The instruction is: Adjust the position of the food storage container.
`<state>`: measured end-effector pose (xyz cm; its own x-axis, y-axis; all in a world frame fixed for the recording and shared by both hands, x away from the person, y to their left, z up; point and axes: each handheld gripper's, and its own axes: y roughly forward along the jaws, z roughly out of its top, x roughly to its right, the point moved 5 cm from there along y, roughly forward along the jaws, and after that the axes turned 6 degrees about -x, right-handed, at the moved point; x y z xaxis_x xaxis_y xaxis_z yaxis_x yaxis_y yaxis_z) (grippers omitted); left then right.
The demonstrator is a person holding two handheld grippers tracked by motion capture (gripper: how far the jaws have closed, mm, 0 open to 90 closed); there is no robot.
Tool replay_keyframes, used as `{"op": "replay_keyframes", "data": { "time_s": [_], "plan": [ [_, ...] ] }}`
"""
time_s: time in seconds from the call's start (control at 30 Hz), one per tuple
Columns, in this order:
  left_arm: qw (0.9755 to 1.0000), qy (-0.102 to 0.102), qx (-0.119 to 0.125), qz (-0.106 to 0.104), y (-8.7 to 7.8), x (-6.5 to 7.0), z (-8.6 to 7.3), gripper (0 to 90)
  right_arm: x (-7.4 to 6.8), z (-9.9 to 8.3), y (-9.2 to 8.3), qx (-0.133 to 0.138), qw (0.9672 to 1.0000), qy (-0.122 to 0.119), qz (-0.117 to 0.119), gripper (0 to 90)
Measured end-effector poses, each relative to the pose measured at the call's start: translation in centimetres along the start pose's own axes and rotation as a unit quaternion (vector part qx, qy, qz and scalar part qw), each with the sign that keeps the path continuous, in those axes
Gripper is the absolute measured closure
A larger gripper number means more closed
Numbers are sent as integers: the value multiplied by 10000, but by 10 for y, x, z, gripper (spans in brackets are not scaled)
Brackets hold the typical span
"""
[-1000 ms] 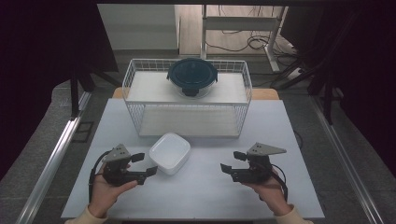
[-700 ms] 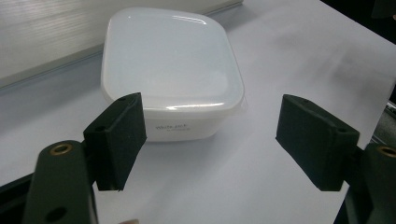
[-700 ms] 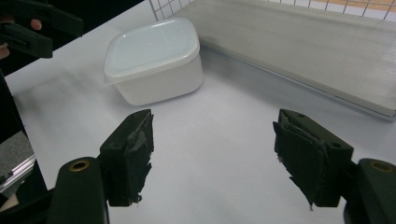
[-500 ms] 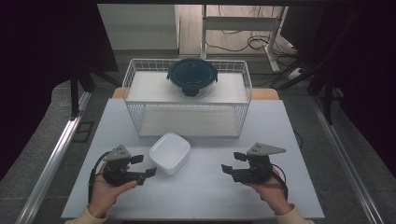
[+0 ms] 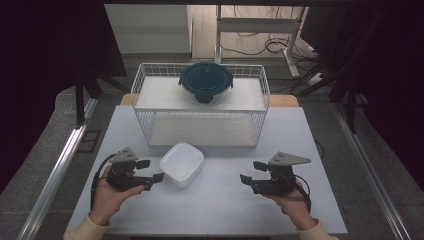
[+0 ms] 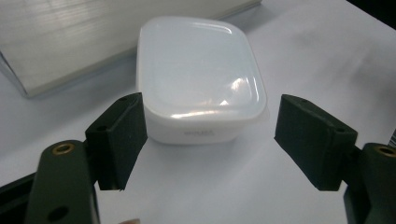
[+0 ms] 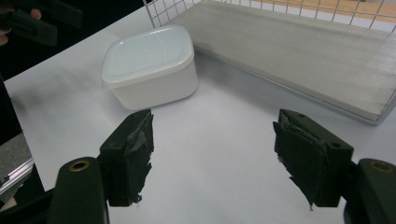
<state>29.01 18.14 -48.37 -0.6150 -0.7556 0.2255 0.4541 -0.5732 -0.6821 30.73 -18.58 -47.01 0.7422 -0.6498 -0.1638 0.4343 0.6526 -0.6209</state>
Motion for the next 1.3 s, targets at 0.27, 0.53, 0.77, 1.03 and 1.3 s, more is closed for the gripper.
{"op": "replay_keyframes", "data": {
  "time_s": [0.27, 0.53, 0.77, 1.03, 1.3],
  "plan": [
    [9997, 192, -73, 157, 12, -12, 36, 410, 1, -1, -4, 25, 10000, -26, -45, 283],
    [9983, 174, -447, 324, 34, -34, 55, 677, 4, -3, -4, -3, 10000, -3, -64, 284],
    [9945, 119, -923, 472, 56, -56, 53, 900, 6, -4, -2, -69, 9999, 2, -89, 283],
    [9907, -8, -1286, 434, 73, -64, 46, 900, 8, -5, -1, -84, 9999, 22, -109, 283],
    [9869, 120, -1538, 478, 71, -59, 37, 900, 8, -5, -2, -72, 9999, 26, -122, 284]
  ]
}}
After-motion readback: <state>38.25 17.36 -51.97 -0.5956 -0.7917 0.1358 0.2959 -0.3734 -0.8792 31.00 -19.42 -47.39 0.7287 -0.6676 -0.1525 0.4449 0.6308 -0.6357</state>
